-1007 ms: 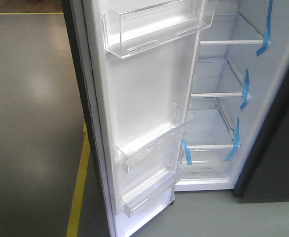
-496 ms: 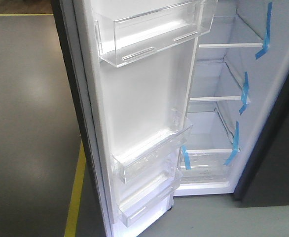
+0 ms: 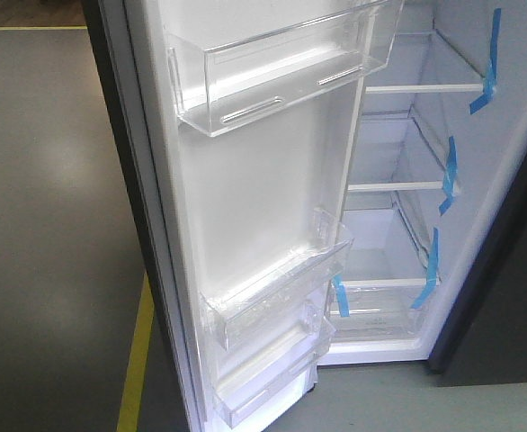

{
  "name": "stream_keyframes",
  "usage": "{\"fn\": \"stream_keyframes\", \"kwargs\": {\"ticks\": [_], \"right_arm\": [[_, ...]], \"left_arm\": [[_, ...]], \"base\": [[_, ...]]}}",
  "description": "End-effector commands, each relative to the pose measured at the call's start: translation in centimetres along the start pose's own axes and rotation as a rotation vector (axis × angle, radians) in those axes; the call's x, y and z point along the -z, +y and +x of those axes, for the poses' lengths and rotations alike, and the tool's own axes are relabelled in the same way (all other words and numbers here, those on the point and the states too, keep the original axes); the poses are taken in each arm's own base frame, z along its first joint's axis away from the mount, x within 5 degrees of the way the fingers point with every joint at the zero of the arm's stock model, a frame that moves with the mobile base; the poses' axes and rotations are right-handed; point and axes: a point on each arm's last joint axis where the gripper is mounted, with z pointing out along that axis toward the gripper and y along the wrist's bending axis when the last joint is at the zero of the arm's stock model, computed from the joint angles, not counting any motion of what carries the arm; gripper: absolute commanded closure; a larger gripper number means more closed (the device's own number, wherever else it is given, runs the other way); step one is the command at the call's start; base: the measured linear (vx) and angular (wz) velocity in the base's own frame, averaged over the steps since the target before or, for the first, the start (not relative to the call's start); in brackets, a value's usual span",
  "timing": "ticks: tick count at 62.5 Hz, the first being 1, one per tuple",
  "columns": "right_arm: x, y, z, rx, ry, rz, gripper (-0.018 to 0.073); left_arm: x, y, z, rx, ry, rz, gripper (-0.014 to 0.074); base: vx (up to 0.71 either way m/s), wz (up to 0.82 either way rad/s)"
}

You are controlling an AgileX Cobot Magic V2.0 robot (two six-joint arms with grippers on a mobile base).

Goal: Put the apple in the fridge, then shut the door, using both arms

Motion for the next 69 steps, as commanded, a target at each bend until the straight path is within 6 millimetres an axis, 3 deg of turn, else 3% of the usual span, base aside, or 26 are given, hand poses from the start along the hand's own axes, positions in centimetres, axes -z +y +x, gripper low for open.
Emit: {"fn": "stream_keyframes", "kwargs": {"ticks": [1, 69], "right_arm": [[0.85, 0.71, -0.73, 0.014, -0.060, -0.015, 0.0566], [0.85, 0.71, -0.73, 0.014, -0.060, -0.015, 0.0566]], "left_arm": [[-0.02, -0.09, 0.26, 0.011, -0.053, 0.014, 0.0603], [-0.02, -0.09, 0.26, 0.011, -0.053, 0.014, 0.0603]], "base": [[0.05, 0.01], [0.04, 0.00]]}}
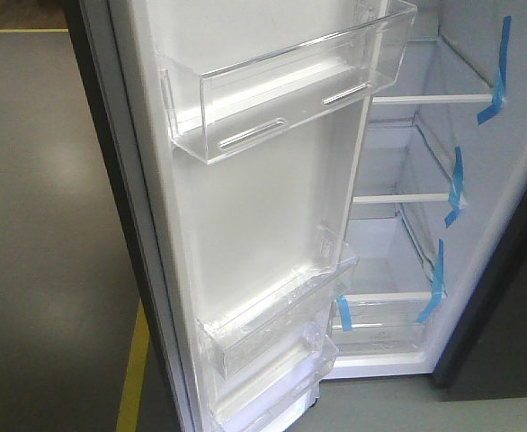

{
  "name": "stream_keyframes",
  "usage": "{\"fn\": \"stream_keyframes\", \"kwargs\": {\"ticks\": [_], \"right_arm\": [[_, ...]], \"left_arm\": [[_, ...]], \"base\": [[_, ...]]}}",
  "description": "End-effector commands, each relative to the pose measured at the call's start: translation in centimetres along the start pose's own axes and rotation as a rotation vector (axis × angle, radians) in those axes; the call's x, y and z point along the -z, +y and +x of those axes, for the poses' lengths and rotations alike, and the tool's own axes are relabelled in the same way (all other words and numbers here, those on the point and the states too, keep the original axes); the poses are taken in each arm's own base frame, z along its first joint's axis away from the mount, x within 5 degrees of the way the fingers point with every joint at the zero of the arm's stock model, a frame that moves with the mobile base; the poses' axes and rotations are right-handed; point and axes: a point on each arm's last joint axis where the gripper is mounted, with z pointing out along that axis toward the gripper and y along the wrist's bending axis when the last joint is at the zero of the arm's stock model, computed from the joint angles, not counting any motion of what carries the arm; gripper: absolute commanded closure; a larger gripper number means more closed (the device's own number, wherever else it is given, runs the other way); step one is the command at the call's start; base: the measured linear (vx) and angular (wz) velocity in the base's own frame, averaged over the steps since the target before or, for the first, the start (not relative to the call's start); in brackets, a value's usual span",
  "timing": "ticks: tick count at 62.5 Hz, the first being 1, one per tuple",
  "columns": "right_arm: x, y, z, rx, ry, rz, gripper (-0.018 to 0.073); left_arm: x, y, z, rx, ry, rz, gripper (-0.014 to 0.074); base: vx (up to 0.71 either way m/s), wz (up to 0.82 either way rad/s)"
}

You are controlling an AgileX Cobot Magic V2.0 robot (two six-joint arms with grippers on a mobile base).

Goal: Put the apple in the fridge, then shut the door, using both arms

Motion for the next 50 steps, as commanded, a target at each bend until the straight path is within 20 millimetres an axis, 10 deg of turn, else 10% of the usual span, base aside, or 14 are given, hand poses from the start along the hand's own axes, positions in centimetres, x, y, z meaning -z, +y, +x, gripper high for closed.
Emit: {"fn": "stream_keyframes", "kwargs": {"ticks": [1, 50], "right_arm": [[0.85, 0.71, -0.73, 0.014, -0.060, -0.015, 0.0566], [0.85, 0.71, -0.73, 0.014, -0.060, -0.015, 0.0566]], "left_arm": [[-0.02, -0.09, 0.26, 0.011, -0.053, 0.014, 0.0603], [-0.02, -0.09, 0.26, 0.011, -0.053, 0.014, 0.0603]], "base": [[0.02, 0.00], [0.01, 0.00]]}}
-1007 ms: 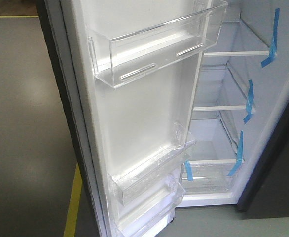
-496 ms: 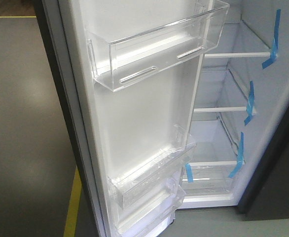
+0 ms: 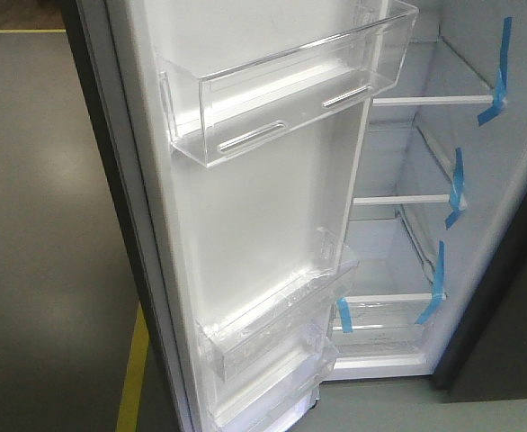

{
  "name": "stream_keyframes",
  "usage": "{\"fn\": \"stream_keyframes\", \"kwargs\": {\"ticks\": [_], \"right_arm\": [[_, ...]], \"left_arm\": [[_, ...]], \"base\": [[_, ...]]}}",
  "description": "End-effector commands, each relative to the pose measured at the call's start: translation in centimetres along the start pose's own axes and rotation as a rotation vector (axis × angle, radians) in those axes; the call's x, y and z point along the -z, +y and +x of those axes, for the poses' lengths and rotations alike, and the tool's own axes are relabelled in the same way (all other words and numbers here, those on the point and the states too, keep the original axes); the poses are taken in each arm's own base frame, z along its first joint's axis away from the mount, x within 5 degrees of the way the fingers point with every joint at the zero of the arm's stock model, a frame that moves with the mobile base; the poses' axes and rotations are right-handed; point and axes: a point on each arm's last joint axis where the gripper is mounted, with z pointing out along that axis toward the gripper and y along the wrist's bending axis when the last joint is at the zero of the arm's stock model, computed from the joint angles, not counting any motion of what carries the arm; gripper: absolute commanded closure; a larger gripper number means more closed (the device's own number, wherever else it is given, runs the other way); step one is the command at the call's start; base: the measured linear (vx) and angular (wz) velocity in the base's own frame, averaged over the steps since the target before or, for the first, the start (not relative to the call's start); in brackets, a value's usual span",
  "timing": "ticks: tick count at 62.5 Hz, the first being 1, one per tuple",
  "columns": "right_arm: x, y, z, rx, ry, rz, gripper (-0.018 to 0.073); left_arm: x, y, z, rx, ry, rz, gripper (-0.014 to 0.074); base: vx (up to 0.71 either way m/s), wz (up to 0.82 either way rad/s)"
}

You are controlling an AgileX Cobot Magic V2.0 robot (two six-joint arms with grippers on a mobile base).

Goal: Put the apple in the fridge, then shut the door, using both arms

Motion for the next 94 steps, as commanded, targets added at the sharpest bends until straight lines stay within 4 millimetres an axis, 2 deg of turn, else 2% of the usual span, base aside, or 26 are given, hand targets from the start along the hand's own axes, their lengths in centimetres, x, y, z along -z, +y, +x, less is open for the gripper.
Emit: {"fn": "stream_keyframes", "kwargs": {"ticks": [1, 56, 62, 69, 74, 79, 86, 94], "right_arm": [[0.8, 0.7, -0.7, 0.014, -0.060, -0.015, 0.0566], [0.9, 0.7, -0.8, 0.013, -0.063, -0.016, 0.0566], [0.8, 0.5, -1.1, 0.009, -0.099, 0.000, 0.0566], [0.5, -0.1, -2.8, -0.039, -0.278, 0.009, 0.0566], [-0.3, -0.6, -3.9, -0.071, -0.379, -0.047, 0.0566], [-1.9, -1.4, -4.6, -0.058, -0.443, -0.150, 0.0566], [-5.1, -3.0, -5.1, -0.089, -0.501, -0.310, 0.0566], [-9.5, -4.6, -5.0, -0.079, -0.510, -0.373, 0.0565]], "left_arm": [[0.0, -0.1, 0.3, 0.011, -0.053, 0.014, 0.0603], [0.0, -0.1, 0.3, 0.011, -0.053, 0.014, 0.0603], [0.0, -0.1, 0.3, 0.011, -0.053, 0.014, 0.0603], [0.0, -0.1, 0.3, 0.011, -0.053, 0.014, 0.0603], [0.0, -0.1, 0.3, 0.011, -0.053, 0.014, 0.0603], [0.0, -0.1, 0.3, 0.011, -0.053, 0.014, 0.0603], [0.0, -0.1, 0.3, 0.011, -0.053, 0.014, 0.0603], [0.0, -0.1, 0.3, 0.011, -0.053, 0.014, 0.0603]], "base": [[0.00, 0.00], [0.00, 0.00], [0.00, 0.00], [0.00, 0.00], [0.00, 0.00], [0.00, 0.00], [0.00, 0.00], [0.00, 0.00]]}}
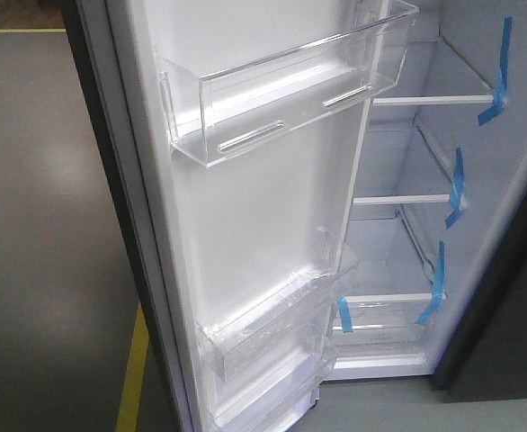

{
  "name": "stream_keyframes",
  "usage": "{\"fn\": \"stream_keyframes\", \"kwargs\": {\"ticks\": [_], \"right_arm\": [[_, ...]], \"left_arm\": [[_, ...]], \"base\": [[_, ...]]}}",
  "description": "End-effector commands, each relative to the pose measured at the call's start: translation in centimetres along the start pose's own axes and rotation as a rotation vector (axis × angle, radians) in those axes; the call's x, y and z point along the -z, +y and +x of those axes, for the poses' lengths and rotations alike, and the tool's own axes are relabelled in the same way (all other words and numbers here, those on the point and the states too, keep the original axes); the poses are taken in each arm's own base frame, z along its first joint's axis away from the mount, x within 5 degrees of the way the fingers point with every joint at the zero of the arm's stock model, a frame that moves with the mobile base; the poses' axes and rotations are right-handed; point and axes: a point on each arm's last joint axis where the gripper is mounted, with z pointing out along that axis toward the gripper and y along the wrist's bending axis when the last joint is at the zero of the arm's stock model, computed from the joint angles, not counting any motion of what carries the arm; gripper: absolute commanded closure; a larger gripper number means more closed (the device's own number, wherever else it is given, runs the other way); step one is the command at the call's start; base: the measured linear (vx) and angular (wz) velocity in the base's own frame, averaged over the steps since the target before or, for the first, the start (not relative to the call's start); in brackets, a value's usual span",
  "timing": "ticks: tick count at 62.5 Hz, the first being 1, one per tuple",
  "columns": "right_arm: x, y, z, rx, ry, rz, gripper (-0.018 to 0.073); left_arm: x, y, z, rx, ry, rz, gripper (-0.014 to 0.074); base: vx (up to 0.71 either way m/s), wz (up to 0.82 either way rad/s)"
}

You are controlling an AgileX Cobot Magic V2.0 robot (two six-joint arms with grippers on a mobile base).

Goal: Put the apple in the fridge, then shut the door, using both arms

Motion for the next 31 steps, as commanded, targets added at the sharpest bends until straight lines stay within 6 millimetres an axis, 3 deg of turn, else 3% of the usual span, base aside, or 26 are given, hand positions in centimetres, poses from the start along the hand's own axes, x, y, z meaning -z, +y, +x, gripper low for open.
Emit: {"fn": "stream_keyframes", "kwargs": {"ticks": [1, 14, 31], "right_arm": [[-1.9, -1.1, -0.4, 0.025, -0.107, -0.041, 0.0565], [-7.8, -3.5, 3.4, 0.068, -0.027, -0.062, 0.0563], [-11.1, -5.3, 6.1, 0.103, 0.032, 0.013, 0.0551]], "left_arm": [[0.0, -0.1, 0.3, 0.011, -0.053, 0.014, 0.0603], [0.0, -0.1, 0.3, 0.011, -0.053, 0.014, 0.0603], [0.0, -0.1, 0.3, 0.011, -0.053, 0.014, 0.0603]], "base": [[0.00, 0.00], [0.00, 0.00], [0.00, 0.00]]}}
